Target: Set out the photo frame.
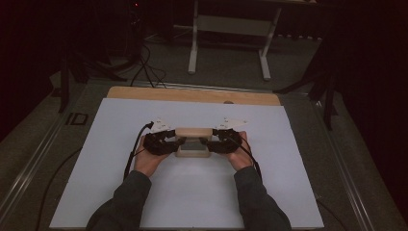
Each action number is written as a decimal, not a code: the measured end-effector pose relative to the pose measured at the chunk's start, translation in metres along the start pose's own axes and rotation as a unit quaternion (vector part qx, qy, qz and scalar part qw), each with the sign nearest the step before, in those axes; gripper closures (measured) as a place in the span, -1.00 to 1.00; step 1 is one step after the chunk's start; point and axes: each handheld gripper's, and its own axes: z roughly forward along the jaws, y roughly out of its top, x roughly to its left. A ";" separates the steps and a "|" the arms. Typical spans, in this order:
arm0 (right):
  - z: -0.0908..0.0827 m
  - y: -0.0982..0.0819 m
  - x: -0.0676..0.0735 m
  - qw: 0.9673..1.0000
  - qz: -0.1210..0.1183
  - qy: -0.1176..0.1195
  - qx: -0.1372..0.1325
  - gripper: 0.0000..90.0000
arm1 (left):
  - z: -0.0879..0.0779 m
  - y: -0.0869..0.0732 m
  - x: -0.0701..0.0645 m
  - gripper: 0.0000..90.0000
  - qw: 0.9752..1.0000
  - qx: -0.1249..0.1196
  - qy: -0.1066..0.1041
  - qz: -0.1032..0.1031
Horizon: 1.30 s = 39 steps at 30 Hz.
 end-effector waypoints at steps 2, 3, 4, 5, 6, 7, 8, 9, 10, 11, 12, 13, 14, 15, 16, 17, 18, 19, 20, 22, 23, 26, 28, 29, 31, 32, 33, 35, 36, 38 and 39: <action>0.002 0.001 0.000 1.000 0.001 -0.001 0.001 0.00 | 0.000 0.000 0.001 0.11 1.000 0.000 0.002 -0.001; 0.003 0.002 0.000 1.000 0.000 -0.001 0.001 0.00 | 0.000 0.000 0.002 0.11 1.000 0.000 0.003 -0.003; 0.004 0.003 0.000 1.000 0.000 -0.002 0.002 0.00 | 0.000 0.000 0.003 0.11 1.000 0.001 0.004 -0.004; 0.004 0.003 0.000 1.000 0.002 -0.002 0.001 -0.01 | 0.000 0.000 0.003 0.11 1.000 0.000 0.004 -0.005; 0.005 0.004 0.000 1.000 0.003 -0.002 0.002 -0.01 | 0.000 0.000 0.003 0.11 1.000 -0.001 0.004 -0.007; 0.006 0.004 0.000 1.000 0.003 -0.001 0.001 -0.02 | 0.001 0.000 0.004 0.10 1.000 0.000 0.004 -0.009; 0.006 0.004 -0.001 1.000 0.005 -0.001 0.002 -0.02 | 0.002 0.001 0.005 0.10 1.000 -0.001 0.002 -0.014; 0.007 0.004 -0.002 1.000 0.007 -0.001 0.001 -0.02 | 0.002 0.002 0.006 0.09 1.000 0.001 0.001 -0.015; 0.007 0.004 -0.002 1.000 0.011 -0.001 0.001 -0.02 | 0.003 0.002 0.006 0.09 1.000 0.002 0.002 -0.014; 0.008 0.004 -0.003 1.000 0.015 -0.002 0.001 -0.02 | 0.004 0.003 0.007 0.08 1.000 0.004 0.003 -0.014; 0.008 0.004 -0.003 1.000 0.017 -0.001 0.000 -0.02 | 0.005 0.003 0.007 0.06 1.000 0.004 0.003 -0.015; 0.009 0.004 -0.004 1.000 0.019 -0.001 -0.001 -0.02 | 0.006 0.004 0.007 0.04 1.000 0.007 0.003 -0.016; 0.009 0.004 -0.004 1.000 0.022 -0.001 -0.002 -0.03 | 0.008 0.004 0.007 0.01 1.000 0.006 0.004 -0.019; 0.009 0.004 -0.005 1.000 0.024 -0.001 -0.002 -0.03 | 0.009 0.005 0.008 -0.03 1.000 0.008 0.005 -0.020; 0.010 0.004 -0.005 1.000 0.026 -0.002 -0.001 -0.04 | 0.010 0.005 0.008 -0.05 1.000 0.008 0.006 -0.022; 0.010 0.004 -0.005 1.000 0.028 0.000 0.000 -0.07 | 0.010 0.005 0.009 -0.07 1.000 0.008 0.008 -0.024; 0.011 0.003 -0.006 1.000 0.030 0.000 0.002 -0.10 | 0.011 0.005 0.009 -0.09 1.000 0.007 0.008 -0.027; 0.011 0.003 -0.006 0.999 0.033 -0.002 0.004 -0.12 | 0.011 0.005 0.009 -0.10 1.000 0.008 0.009 -0.029; 0.012 0.002 -0.007 0.999 0.035 -0.004 0.006 -0.15 | 0.012 0.005 0.010 -0.11 0.999 0.008 0.010 -0.030; 0.012 0.001 -0.009 0.999 0.042 -0.007 0.010 -0.16 | 0.012 0.005 0.011 -0.13 0.999 0.011 0.010 -0.034; 0.012 0.000 -0.010 0.999 0.045 -0.004 0.009 -0.16 | 0.013 0.005 0.012 -0.13 0.999 0.011 0.010 -0.036; 0.012 0.000 -0.010 0.999 0.046 -0.002 0.009 -0.16 | 0.014 0.004 0.013 -0.13 0.999 0.014 0.010 -0.037; 0.012 0.000 -0.010 0.999 0.045 -0.003 0.009 -0.17 | 0.014 0.004 0.013 -0.14 0.999 0.016 0.011 -0.040; 0.012 0.000 -0.010 0.999 0.045 -0.004 0.009 -0.17 | 0.015 0.004 0.014 -0.15 0.999 0.016 0.010 -0.042; 0.013 0.000 -0.010 0.999 0.047 -0.004 0.010 -0.18 | 0.015 0.003 0.015 -0.16 0.999 0.019 0.011 -0.044; 0.013 0.000 -0.010 0.999 0.047 -0.005 0.012 -0.20 | 0.016 0.003 0.016 -0.18 0.999 0.020 0.013 -0.048; 0.013 -0.001 -0.010 0.999 0.048 -0.006 0.013 -0.21 | 0.015 0.003 0.017 -0.20 0.998 0.021 0.015 -0.049; 0.013 -0.001 -0.010 0.999 0.051 -0.010 0.015 -0.23 | 0.015 0.002 0.018 -0.23 0.998 0.024 0.014 -0.052; 0.013 -0.002 -0.011 0.998 0.053 -0.011 0.016 -0.24 | 0.015 0.002 0.018 -0.23 0.998 0.025 0.015 -0.052; 0.013 -0.002 -0.011 0.998 0.055 -0.013 0.015 -0.28 | 0.015 0.002 0.018 -0.25 0.998 0.027 0.015 -0.051; 0.012 -0.002 -0.011 0.998 0.055 -0.014 0.015 -0.29 | 0.014 0.002 0.018 -0.25 0.998 0.028 0.015 -0.051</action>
